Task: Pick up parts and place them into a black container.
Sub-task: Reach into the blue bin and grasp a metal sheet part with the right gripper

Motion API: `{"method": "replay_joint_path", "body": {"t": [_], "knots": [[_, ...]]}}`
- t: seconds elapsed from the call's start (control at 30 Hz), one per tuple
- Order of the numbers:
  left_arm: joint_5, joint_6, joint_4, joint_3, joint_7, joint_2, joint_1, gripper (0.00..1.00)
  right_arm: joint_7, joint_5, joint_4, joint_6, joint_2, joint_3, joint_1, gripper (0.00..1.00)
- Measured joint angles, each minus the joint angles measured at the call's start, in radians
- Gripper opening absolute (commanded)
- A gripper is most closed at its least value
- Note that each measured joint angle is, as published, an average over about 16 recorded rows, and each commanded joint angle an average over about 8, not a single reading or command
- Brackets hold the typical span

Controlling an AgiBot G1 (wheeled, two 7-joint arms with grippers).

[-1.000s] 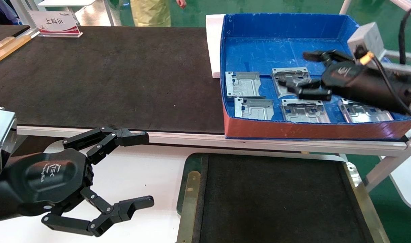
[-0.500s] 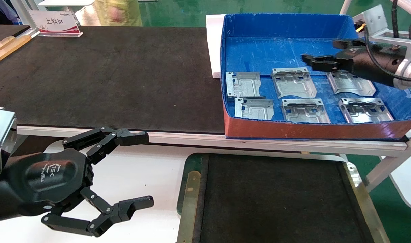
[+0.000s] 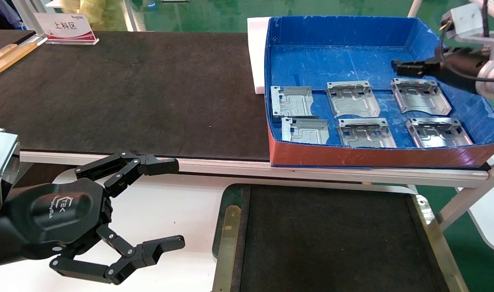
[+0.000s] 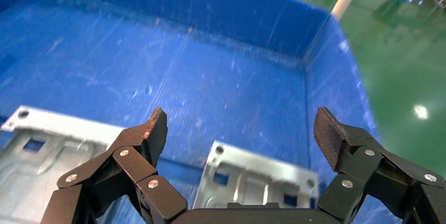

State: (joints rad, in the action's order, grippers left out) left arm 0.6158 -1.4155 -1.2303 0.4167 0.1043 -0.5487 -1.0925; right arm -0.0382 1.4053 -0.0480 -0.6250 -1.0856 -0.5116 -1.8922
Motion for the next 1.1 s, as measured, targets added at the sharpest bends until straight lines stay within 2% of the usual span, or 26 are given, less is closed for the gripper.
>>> {"method": "replay_joint_path", "body": {"t": [0.6, 0.63, 0.87, 0.9, 1.1], "knots": [[0.0, 0.0, 0.0, 0.0, 0.0, 0.0, 0.0, 1.0, -0.211, 0.105, -0.067, -0.05, -0.002, -0.07, -0.018, 1.0], [0.0, 0.0, 0.0, 0.0, 0.0, 0.0, 0.0, 1.0, -0.224, 0.11, -0.068, -0.053, -0.002, -0.074, -0.018, 0.97], [0.0, 0.0, 0.0, 0.0, 0.0, 0.0, 0.0, 1.0, -0.3, 0.148, -0.067, -0.078, 0.002, -0.098, -0.019, 0.09], [0.0, 0.0, 0.0, 0.0, 0.0, 0.0, 0.0, 1.0, -0.31, 0.153, -0.066, -0.082, 0.002, -0.102, -0.02, 0.0], [0.0, 0.0, 0.0, 0.0, 0.0, 0.0, 0.0, 1.0, -0.36, 0.184, -0.052, -0.108, 0.006, -0.123, -0.022, 0.0]]}}
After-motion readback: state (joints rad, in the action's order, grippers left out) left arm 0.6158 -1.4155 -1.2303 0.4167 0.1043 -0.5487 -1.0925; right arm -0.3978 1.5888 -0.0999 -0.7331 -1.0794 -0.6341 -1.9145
